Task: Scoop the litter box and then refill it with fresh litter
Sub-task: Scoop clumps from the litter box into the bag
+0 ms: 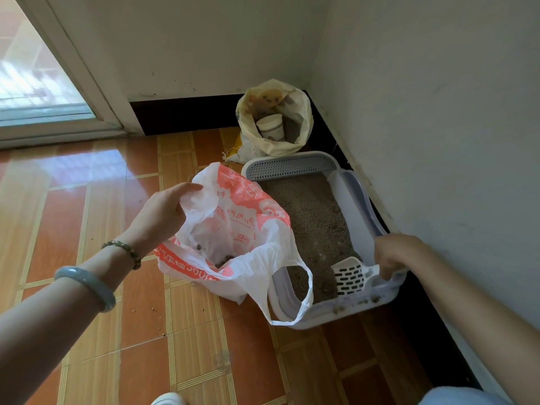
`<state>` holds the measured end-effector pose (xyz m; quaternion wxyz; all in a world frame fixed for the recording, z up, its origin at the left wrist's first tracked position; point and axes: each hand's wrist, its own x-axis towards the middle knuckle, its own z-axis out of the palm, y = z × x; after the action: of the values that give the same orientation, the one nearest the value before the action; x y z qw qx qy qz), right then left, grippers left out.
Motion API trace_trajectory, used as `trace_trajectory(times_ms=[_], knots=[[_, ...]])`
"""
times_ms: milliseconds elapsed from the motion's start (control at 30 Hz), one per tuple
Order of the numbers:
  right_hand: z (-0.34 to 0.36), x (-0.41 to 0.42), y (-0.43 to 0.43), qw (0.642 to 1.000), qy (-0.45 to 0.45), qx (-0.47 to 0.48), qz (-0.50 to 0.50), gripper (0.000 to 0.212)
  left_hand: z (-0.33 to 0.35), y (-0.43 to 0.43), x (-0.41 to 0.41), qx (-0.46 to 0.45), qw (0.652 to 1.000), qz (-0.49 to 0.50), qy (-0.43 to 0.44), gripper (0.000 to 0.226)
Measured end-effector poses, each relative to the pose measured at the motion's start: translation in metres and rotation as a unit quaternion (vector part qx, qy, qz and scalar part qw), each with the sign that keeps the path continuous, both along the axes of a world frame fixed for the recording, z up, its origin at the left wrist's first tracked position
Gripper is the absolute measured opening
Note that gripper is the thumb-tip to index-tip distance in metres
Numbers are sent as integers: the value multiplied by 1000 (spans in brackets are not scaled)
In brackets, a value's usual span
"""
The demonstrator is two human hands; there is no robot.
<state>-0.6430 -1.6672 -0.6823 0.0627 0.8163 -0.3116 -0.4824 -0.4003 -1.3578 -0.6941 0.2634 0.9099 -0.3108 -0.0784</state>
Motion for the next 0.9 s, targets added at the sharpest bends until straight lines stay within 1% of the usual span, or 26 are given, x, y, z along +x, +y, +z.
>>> trace_trajectory(times_ms=[167,333,467,600,767,867,900], knots=[[2,-4,0,1000,-9,29,-3,24,0,0,-1,1,1000,0,4,46],[-4,-4,11,996,-31,78,-22,35,1,0,-1,7,1000,0,2,45],[-17,1,25,989,-89,110,-40,28,-1,1,0,7,1000,-4,0,45],[-36,3,37,969,-175,160,-66,24,-3,3,0,10,1000,-8,-1,46],[-51,14,52,949,-234,184,-108,25,-5,4,3,9,1000,-9,-2,45],[-63,22,67,931,-270,190,-153,34,-6,4,1,11,1000,-11,-3,46],[-65,27,71,928,-276,191,-162,34,-5,5,1,10,1000,-12,-4,45]])
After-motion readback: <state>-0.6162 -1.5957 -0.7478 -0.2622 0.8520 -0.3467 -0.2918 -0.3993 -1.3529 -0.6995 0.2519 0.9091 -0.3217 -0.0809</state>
